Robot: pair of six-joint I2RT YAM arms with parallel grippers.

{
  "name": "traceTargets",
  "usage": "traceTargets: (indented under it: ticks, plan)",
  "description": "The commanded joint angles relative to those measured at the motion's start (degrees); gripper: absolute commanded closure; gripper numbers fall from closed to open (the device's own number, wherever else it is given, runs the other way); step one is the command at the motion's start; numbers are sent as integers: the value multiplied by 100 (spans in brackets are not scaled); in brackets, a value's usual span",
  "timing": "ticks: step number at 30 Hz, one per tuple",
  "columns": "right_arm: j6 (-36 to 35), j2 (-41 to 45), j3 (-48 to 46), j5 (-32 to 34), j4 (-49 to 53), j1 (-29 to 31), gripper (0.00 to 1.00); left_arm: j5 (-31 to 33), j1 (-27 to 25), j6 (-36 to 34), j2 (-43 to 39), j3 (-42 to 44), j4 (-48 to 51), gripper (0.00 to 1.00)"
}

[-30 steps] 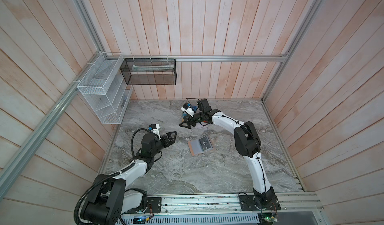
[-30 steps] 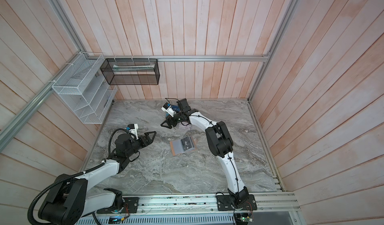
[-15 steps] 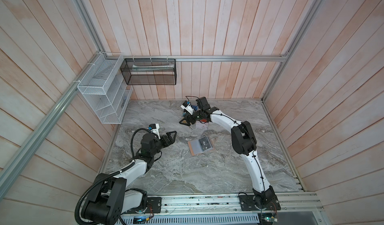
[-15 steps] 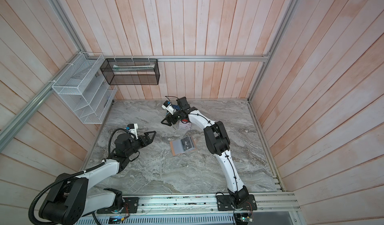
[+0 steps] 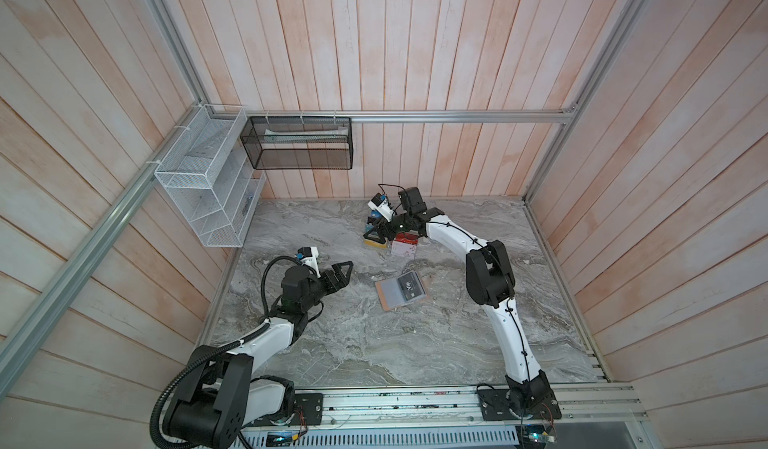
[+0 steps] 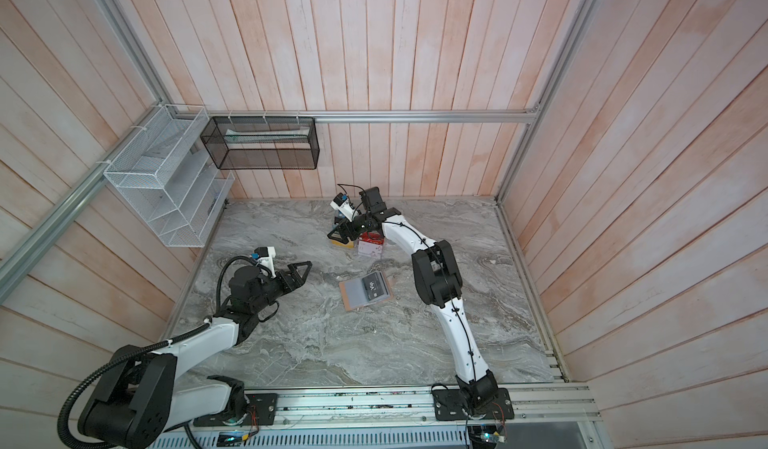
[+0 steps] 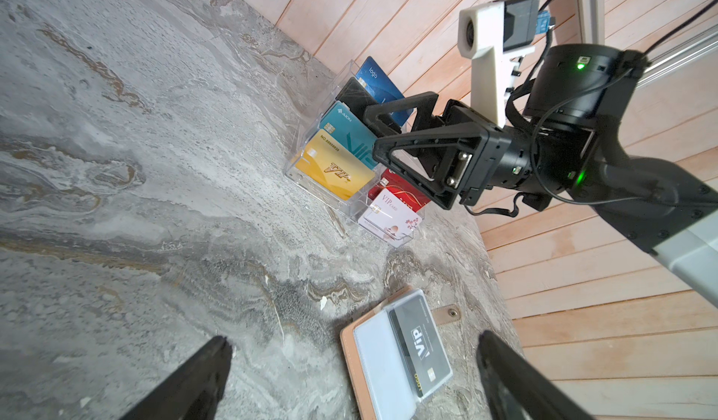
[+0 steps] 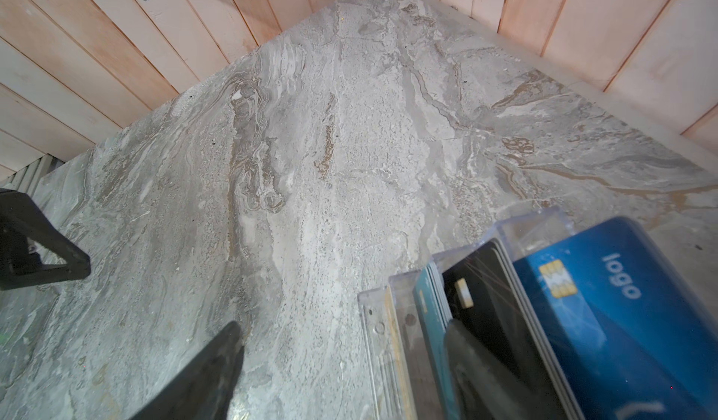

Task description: Take the credit cards out of the card holder

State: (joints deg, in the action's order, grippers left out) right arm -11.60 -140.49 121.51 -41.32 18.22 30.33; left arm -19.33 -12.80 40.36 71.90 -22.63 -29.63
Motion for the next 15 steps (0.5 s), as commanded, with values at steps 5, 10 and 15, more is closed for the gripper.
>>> traceTargets:
  ticks: [5, 10, 15]
  plan:
    - [-66, -168, 188, -9, 261, -12, 18, -96, 23, -2, 83, 57, -159, 0]
    - [-99, -5, 91, -66, 263, -1, 18, -135, 23, 16, 74, 57, -199, 0]
    - [-57, 480, -353, -120, 7, 3, 17, -180, 14, 67, 9, 57, -239, 0]
